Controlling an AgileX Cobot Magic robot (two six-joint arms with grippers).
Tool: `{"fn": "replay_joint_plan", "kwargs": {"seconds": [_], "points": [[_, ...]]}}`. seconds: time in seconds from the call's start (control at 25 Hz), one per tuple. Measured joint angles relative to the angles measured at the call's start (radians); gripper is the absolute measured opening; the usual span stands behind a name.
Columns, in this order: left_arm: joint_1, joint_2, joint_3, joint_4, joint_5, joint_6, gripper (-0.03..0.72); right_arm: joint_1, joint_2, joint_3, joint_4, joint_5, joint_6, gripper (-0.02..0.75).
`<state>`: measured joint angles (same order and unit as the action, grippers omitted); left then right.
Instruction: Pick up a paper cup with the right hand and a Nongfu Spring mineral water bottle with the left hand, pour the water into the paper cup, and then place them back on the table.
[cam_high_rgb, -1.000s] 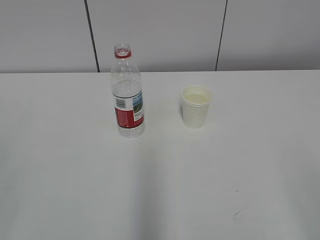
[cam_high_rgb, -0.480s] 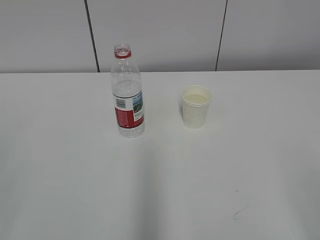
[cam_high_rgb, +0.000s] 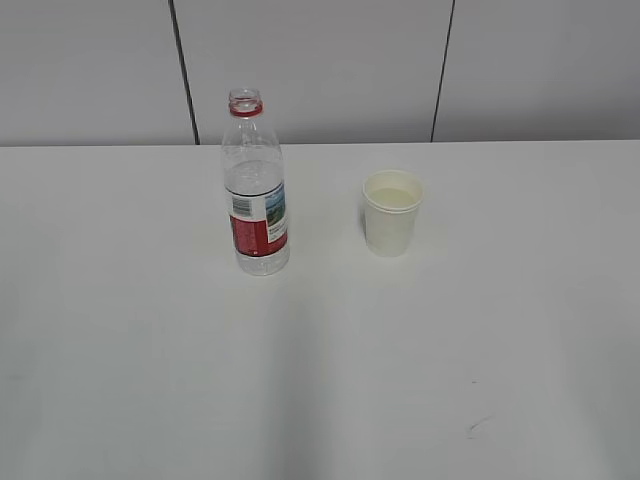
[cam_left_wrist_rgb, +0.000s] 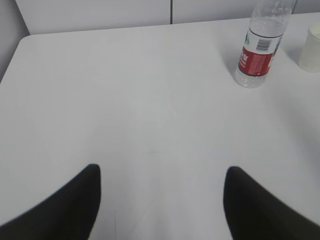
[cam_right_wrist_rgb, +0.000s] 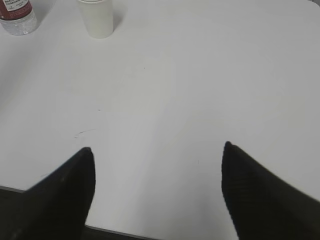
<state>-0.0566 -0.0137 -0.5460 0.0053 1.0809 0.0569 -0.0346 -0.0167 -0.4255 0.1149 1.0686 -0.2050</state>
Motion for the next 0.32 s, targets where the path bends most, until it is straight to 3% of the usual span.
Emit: {"fn": "replay_joint_plan", "kwargs": {"seconds": [0.32], "points": [[0.0, 0.0, 0.0, 0.0, 0.0, 0.0, 0.463, 0.0, 0.0, 0.0, 0.0, 0.0, 0.0, 0.582]]}}
